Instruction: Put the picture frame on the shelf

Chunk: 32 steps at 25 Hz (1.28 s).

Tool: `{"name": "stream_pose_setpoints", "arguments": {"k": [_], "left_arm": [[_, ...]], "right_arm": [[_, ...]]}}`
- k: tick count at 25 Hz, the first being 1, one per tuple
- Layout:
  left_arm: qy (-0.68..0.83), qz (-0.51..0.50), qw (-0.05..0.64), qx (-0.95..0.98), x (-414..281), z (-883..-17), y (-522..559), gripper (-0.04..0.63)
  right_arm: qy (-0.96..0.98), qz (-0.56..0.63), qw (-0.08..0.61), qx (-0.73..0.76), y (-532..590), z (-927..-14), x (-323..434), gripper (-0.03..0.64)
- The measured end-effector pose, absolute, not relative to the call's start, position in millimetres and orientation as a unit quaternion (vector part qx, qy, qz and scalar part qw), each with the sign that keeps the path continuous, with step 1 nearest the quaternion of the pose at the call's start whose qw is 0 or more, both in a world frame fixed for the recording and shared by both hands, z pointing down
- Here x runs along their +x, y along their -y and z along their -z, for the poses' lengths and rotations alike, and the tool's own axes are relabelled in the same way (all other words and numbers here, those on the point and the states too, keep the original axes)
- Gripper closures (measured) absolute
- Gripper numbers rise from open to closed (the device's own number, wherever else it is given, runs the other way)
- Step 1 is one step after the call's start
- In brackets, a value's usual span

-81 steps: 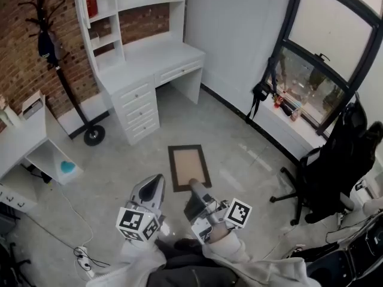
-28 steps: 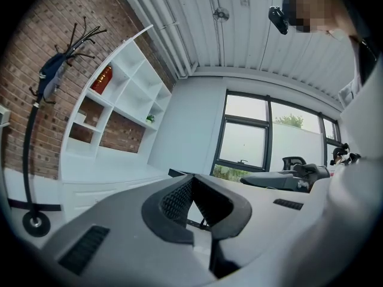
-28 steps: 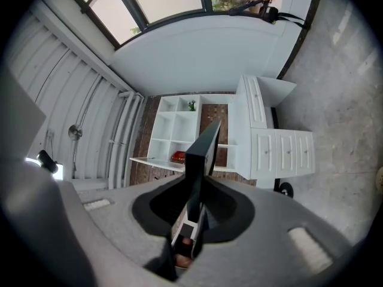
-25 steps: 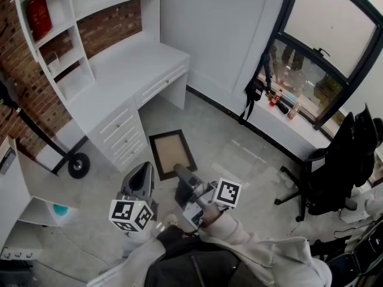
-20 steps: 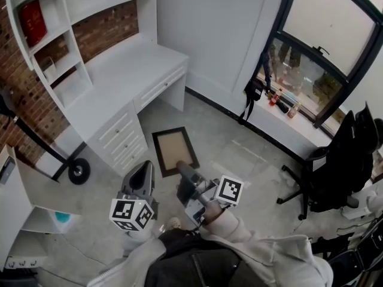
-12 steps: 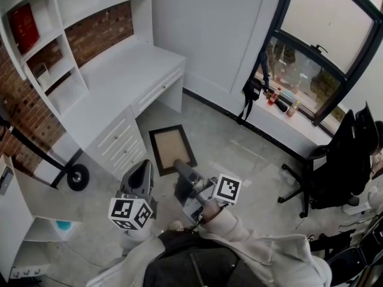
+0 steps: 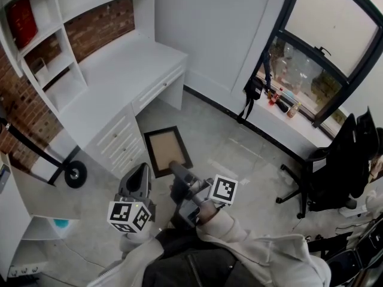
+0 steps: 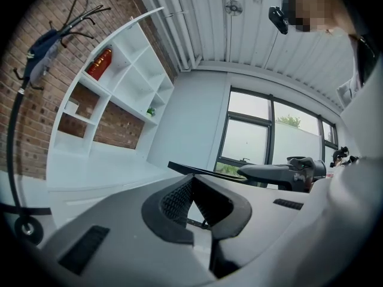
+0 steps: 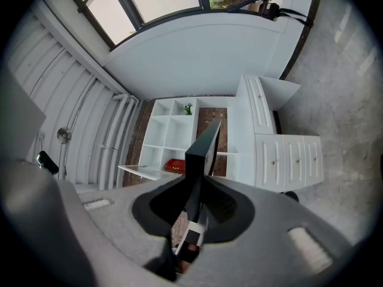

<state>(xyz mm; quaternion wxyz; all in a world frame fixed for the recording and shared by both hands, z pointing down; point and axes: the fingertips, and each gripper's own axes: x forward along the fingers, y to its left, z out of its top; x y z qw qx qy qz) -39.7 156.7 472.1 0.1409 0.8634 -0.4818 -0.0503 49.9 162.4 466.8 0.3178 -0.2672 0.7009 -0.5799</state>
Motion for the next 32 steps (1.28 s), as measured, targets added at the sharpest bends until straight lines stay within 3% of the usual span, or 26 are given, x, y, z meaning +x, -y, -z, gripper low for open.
{"name": "stream_pose_setpoints", "arguments": {"k": [32], "left_arm": [[0.571,0.045,0.127,0.810,-62.3,-478.7,102.2,0.591]], "right_arm": [[-0.723,0.610,0.250,-0.204,122.6,-478.7,34.5,0.549]]}}
